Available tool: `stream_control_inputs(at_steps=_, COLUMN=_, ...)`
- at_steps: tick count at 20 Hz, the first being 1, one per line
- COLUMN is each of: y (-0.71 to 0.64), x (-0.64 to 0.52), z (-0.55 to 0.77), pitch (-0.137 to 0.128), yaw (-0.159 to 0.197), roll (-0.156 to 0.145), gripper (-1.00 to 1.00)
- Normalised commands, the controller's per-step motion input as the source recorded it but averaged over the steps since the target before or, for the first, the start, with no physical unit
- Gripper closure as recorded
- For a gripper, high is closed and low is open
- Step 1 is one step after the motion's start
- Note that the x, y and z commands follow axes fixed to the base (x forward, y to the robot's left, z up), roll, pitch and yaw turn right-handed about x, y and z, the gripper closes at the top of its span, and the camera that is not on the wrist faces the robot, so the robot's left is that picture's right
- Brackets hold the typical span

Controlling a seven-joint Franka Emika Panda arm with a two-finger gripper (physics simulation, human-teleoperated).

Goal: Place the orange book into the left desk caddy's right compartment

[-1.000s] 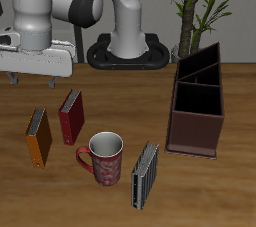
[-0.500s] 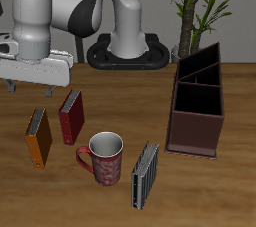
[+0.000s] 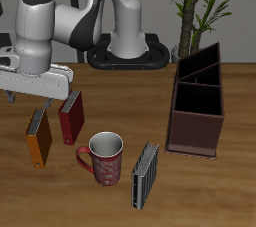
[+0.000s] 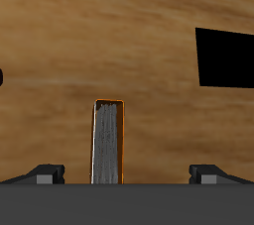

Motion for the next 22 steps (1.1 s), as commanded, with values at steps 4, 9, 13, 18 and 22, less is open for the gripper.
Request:
stream_control_inputs(at_steps=4, y=-0.02, x=0.05, z=-0.23, pitch=0.026, yaw=-0.009, roll=-0.011, gripper=-1.0)
stream_control_inputs(at_steps=9, y=0.01, x=0.06, z=-0.22, pitch=0.024, yaw=0.001, roll=0.0, gripper=-1.0)
stream_control_inputs(at_steps=13, y=-0.02, x=0.07, z=-0.26, pitch=0.032, yaw=-0.005, roll=0.001, gripper=-1.0)
stream_control_inputs(at_steps=18, y=-0.05, x=0.11, z=-0.29, pitch=0.036, yaw=-0.053, roll=-0.047, gripper=1.0)
stream_control_inputs(at_steps=22, y=-0.05, x=-0.01, z=-0.06, pitch=0.011, yaw=-0.021, roll=-0.033, gripper=1.0)
